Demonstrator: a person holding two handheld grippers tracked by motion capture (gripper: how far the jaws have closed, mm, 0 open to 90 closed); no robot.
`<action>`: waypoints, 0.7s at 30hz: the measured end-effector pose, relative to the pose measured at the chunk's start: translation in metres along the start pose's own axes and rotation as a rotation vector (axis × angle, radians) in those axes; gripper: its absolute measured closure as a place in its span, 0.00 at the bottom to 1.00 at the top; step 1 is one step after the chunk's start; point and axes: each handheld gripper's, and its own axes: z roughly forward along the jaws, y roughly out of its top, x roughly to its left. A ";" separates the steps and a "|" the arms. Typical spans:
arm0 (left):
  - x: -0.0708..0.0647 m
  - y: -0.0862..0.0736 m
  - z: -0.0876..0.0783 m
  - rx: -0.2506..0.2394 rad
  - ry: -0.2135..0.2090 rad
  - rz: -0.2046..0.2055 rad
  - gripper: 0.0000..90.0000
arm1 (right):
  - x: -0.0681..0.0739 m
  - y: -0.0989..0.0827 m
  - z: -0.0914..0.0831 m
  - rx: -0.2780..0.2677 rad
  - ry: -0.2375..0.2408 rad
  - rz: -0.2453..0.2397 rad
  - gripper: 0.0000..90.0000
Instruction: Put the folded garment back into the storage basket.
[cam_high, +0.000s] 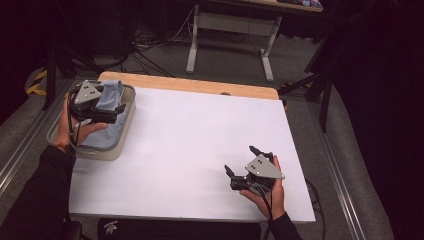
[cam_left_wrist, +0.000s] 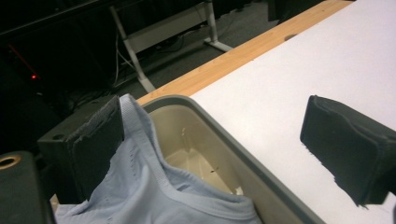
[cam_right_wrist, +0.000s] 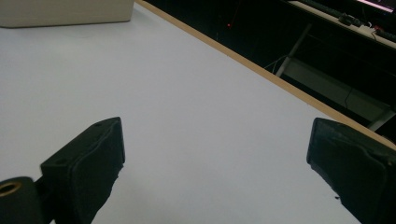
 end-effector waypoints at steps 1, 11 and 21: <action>-0.001 0.001 0.000 -0.001 0.001 0.007 0.06 | 0.000 0.000 0.000 -0.003 -0.004 -0.001 0.06; -0.010 0.003 0.001 -0.024 0.002 0.010 0.05 | 0.000 -0.002 0.001 -0.014 -0.032 -0.002 0.06; -0.018 0.005 -0.002 -0.063 -0.020 -0.011 0.05 | 0.000 -0.002 0.001 -0.016 -0.034 -0.007 0.06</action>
